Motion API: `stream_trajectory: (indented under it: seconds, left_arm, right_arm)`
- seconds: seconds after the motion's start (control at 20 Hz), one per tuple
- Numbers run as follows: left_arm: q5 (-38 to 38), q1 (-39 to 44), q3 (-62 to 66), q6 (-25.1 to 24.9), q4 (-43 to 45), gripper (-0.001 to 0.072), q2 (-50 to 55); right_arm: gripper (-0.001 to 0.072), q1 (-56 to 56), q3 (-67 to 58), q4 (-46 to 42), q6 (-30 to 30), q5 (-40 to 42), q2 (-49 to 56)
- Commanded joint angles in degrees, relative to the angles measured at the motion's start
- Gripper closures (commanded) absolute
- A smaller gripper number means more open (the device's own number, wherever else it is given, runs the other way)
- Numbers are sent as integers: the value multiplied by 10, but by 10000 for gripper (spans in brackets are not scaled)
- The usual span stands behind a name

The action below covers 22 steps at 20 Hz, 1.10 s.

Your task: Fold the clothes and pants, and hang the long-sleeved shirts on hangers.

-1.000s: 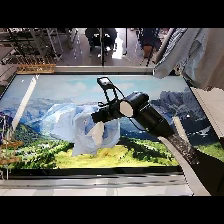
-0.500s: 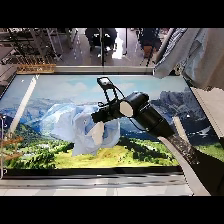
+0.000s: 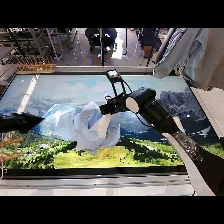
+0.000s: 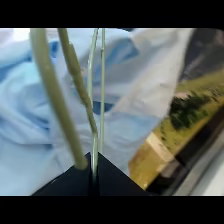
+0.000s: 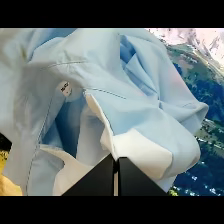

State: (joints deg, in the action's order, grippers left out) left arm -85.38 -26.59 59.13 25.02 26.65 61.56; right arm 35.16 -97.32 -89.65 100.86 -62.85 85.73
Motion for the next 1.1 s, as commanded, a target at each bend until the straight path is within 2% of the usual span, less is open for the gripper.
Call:
stream_trajectory:
  seconds: [0.0,0.15,0.45,0.55,0.7,0.85,0.95,1.05]
  left_arm:
    - [-101,78,1,-71,-33,695,43]
    - [-99,104,1,-70,-33,694,70]
    - [8,104,1,-71,-110,695,79]
    - [9,107,1,-82,-135,695,80]
    - [25,131,1,-80,-127,696,81]
    - [116,172,1,-64,-120,697,80]
    - [177,199,1,-64,-175,698,78]
    - [225,226,1,-89,-236,699,64]
  right_arm:
    - [690,-9,-1,-8,-6,24,-1]
    - [690,-9,-1,-8,-6,28,-1]
    - [690,-8,-1,-1,-5,24,-1]
    - [690,-8,-1,-1,-5,25,-1]
    - [690,-8,-1,15,-6,25,-3]
    - [691,12,-24,26,-19,-7,-13]
    - [691,36,-52,23,-30,-55,-25]
    - [691,51,-71,0,-30,-96,-35]
